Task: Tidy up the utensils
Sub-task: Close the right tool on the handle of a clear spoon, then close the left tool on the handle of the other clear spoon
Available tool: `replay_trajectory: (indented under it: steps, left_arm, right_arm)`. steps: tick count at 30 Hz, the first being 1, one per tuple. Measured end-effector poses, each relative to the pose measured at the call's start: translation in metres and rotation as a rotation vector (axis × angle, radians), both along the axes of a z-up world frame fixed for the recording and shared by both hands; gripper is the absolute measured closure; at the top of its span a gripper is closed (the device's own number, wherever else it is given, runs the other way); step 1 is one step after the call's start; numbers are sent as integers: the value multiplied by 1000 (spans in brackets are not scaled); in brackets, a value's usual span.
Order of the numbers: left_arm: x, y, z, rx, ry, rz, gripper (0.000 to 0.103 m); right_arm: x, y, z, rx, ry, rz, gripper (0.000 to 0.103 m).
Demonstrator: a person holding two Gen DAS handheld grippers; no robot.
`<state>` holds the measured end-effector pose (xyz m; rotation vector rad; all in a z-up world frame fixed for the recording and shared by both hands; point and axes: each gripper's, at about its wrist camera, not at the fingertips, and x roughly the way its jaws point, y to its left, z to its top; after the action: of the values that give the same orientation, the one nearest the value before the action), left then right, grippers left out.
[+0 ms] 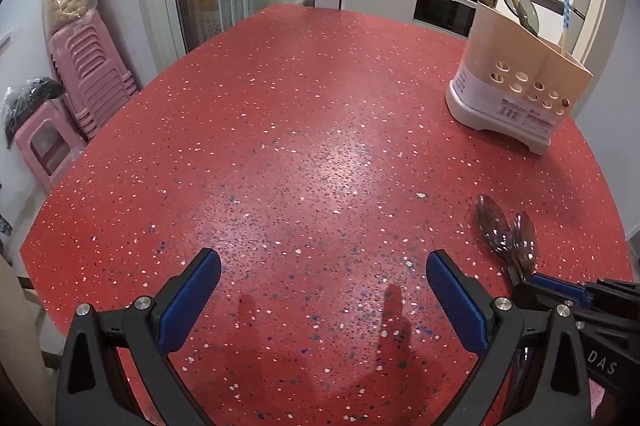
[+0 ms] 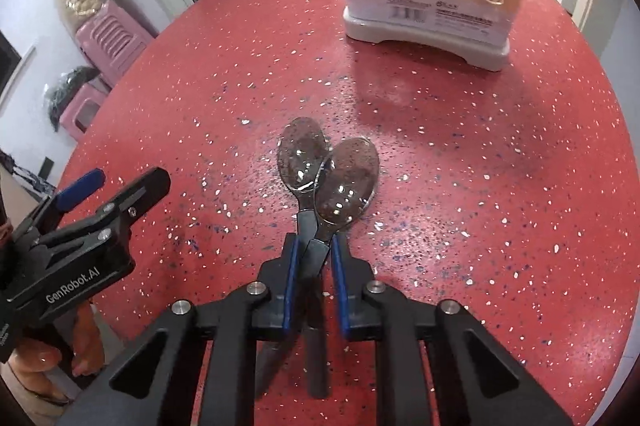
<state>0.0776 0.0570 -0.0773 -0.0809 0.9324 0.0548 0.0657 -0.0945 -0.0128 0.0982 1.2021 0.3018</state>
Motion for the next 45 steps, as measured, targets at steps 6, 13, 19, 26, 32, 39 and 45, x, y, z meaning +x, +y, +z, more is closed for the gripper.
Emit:
replay_trajectory:
  steps: [6, 13, 19, 26, 32, 39, 45]
  left_arm:
    - [5, -17, 5, -26, 27, -52, 0]
    - [14, -45, 3, -45, 86, -92, 0]
    - [19, -68, 3, -48, 126, -102, 0]
    - [25, -91, -1, -32, 193, -90, 0]
    - [25, -104, -1, 26, 223, -67, 2]
    - [24, -121, 10, 38, 207, -154, 50]
    - [21, -113, 13, -60, 187, -198, 66]
  right_arm:
    - [-1, -21, 0, 96, -2, -25, 91]
    - [-5, -49, 2, 146, -8, -66, 91]
    - [-5, -74, 6, 144, -25, -104, 91]
    - [-6, -96, 9, 154, -40, -135, 91]
    - [-9, -104, 11, 167, -56, -144, 91]
    - [-15, -112, 15, 186, -67, -154, 91]
    - [-19, -116, 17, 195, -77, -153, 91]
